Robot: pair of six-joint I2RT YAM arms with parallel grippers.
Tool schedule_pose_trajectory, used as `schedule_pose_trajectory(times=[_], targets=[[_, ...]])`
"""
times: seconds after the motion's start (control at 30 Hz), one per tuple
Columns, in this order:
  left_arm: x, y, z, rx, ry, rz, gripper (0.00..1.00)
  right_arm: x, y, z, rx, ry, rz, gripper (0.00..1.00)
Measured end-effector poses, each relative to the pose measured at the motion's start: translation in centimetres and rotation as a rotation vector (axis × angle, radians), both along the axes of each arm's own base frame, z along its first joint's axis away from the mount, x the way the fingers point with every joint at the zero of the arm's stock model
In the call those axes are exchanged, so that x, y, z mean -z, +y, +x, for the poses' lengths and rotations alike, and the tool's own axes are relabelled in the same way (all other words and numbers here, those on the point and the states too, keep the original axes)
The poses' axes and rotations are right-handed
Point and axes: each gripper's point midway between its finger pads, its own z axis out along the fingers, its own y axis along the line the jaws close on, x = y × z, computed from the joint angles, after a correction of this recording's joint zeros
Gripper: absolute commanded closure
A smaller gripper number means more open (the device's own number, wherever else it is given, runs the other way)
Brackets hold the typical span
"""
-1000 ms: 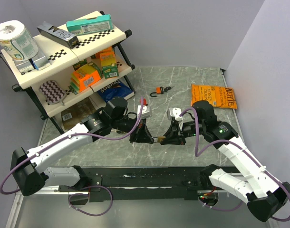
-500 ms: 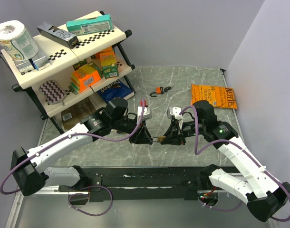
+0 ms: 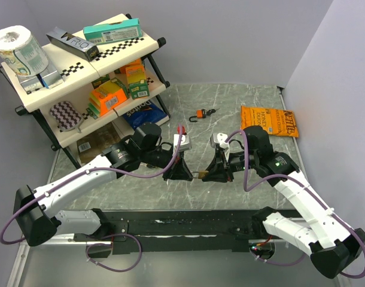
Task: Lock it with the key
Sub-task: Lock the lock.
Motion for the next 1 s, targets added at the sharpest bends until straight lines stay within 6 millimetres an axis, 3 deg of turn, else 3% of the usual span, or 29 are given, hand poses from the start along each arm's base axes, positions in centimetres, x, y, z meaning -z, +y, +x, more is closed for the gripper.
schedule_pose_trajectory(times=[0.4, 1.0], targets=[[0.1, -0.6, -0.2, -0.045, 0.135, 0.015, 0.99, 0.1, -0.1, 0.0, 0.027, 0.087, -0.004, 1.0], [0.2, -1.0, -1.3, -0.023, 0.178, 0.024, 0.99, 0.1, 0.6, -1.3, -0.008, 0.294, 0.013, 1.0]])
